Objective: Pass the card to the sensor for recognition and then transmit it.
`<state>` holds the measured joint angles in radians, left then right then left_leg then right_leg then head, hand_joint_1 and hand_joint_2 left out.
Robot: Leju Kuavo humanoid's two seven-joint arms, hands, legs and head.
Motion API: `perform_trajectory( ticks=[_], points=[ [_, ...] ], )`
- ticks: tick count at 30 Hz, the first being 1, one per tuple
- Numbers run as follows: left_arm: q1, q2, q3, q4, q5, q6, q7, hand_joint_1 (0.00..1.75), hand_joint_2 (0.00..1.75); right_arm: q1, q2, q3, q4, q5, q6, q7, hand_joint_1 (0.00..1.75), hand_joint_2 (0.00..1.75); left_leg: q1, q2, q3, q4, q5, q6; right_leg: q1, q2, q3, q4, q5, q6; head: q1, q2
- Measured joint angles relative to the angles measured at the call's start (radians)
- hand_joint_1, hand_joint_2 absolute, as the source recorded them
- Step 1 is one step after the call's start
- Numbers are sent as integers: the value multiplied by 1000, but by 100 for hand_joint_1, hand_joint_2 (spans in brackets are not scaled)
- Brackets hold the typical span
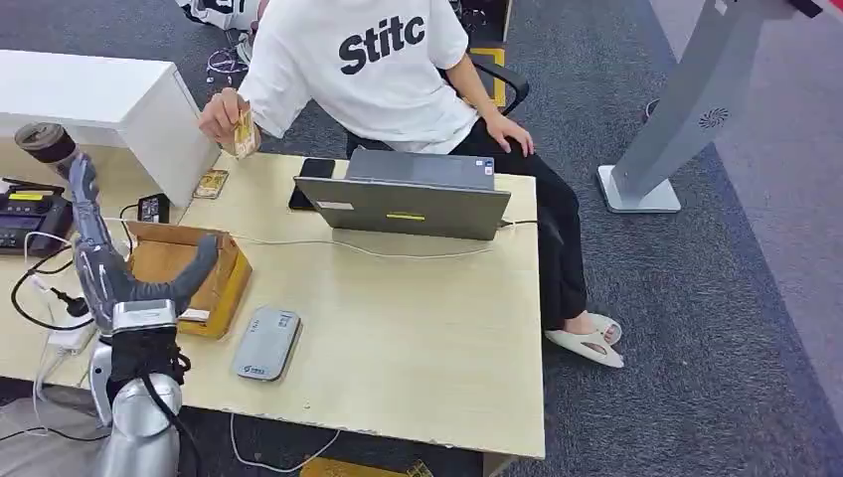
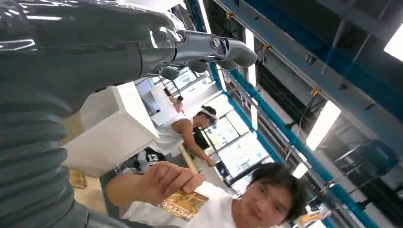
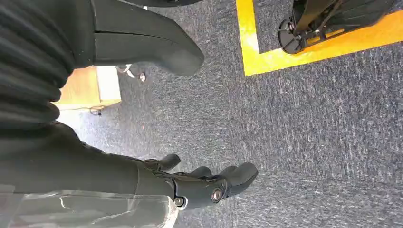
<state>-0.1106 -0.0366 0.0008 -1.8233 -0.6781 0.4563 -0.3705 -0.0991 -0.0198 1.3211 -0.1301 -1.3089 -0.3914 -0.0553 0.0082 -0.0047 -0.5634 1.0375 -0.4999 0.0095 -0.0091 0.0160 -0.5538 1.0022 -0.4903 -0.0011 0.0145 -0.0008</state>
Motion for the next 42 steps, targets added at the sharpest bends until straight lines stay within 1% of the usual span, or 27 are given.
perform_trajectory(
  ticks=[4,6,12,15,18,22,32,33,34,35,36,42],
  points=[
    [-32,10,-5,48,-69,-11,43,0,175,0,0,5,0,5,7,7,0,175,0,0,0,0,0,0,0,0,0,0,0,0,0,0],
    [-51,16,-17,75,-94,-29,67,0,175,0,0,10,0,5,15,10,0,175,0,0,0,0,0,0,0,0,0,0,0,0,0,0],
    [-98,22,-47,134,-102,-65,98,0,175,-1,0,23,0,16,18,10,0,175,0,0,0,0,0,0,0,0,0,0,0,0,0,0],
    [-112,22,-64,144,-80,-94,111,0,175,0,0,25,0,14,27,10,0,175,0,0,0,0,0,0,0,0,0,0,0,0,0,0],
    [-120,22,-76,152,-52,-119,118,0,175,-1,0,25,0,14,31,10,0,175,0,0,0,0,0,0,0,0,0,0,0,0,0,0],
    [-124,22,-90,159,-46,-124,118,0,175,-1,0,25,0,14,31,10,0,175,0,0,0,0,0,0,0,0,0,0,0,0,0,0],
    [-126,31,-92,170,-11,-139,118,0,175,0,0,25,0,8,34,7,0,175,0,0,-1,0,0,0,0,0,0,0,0,0,0,0],
    [-126,32,-92,172,-7,-139,118,7,175,0,0,25,0,3,34,6,0,175,0,0,-1,0,0,0,0,0,0,0,0,0,0,0],
    [-126,33,-92,173,-2,-141,118,59,175,0,0,25,0,1,34,7,0,175,0,0,-1,0,0,0,0,0,0,0,0,0,0,0],
    [-126,36,-92,173,3,-144,118,138,175,0,0,25,0,1,34,5,0,175,0,0,-1,0,0,0,0,0,0,0,0,0,0,0],
    [-125,39,-92,175,4,-145,118,157,175,0,0,25,0,2,34,4,0,175,0,0,-1,0,0,0,0,0,0,0,0,0,-1,0],
    [-120,48,-92,177,8,-145,118,157,175,0,0,25,0,2,35,-3,0,175,0,0,-1,0,0,0,0,0,0,0,0,0,0,0]
  ],
)
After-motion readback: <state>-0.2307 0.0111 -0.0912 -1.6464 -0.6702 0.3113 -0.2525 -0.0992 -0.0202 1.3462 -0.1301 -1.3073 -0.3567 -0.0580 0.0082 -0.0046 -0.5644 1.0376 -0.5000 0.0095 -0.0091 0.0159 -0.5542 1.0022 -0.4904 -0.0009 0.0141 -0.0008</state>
